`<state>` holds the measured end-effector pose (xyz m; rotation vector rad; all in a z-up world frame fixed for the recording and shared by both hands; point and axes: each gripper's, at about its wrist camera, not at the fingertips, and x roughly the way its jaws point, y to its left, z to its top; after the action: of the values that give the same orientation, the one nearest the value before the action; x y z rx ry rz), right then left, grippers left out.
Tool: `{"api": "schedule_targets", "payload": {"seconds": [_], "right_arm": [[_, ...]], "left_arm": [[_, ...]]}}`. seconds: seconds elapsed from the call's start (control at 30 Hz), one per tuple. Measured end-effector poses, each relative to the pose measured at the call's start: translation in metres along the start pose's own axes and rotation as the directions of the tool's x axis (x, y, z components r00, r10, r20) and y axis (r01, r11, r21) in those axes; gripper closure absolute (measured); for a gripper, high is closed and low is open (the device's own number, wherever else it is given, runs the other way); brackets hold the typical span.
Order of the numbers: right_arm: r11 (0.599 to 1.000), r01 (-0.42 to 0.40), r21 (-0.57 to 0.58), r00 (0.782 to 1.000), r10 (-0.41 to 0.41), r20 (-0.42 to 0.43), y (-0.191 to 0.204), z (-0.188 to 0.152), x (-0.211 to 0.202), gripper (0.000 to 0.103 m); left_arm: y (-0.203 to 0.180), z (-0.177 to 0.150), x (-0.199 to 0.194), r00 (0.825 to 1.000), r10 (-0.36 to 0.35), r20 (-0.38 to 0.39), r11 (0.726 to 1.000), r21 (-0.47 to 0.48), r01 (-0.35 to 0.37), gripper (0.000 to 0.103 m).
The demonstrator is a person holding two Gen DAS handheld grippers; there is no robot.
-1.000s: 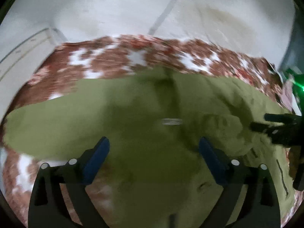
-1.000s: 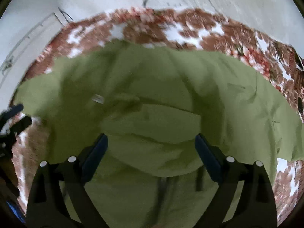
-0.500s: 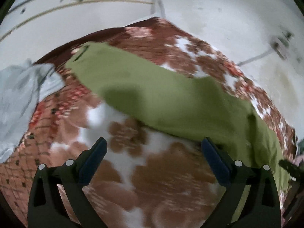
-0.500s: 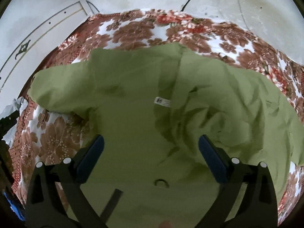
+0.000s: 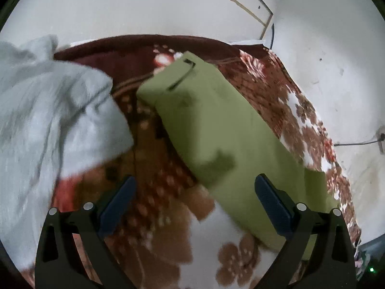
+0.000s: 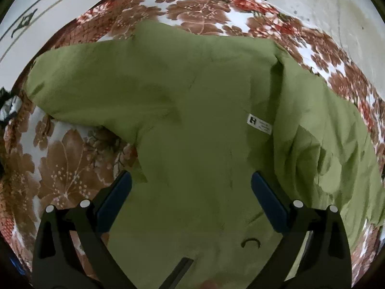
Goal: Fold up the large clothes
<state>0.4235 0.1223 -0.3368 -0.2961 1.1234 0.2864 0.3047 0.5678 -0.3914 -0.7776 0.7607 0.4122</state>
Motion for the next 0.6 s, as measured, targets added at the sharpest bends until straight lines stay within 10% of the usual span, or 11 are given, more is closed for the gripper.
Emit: {"api": "schedule_targets", "payload": {"seconds": [0.6], "right_arm": [[0.999,-0.024,0.026,0.999,0.023,0.04,0.03,0.014,0.049,0.005]], "left_arm": [[0.016,0.063,0.054,0.998,-0.05,-0.049,0.991,0.126,0.056,0.008]]}}
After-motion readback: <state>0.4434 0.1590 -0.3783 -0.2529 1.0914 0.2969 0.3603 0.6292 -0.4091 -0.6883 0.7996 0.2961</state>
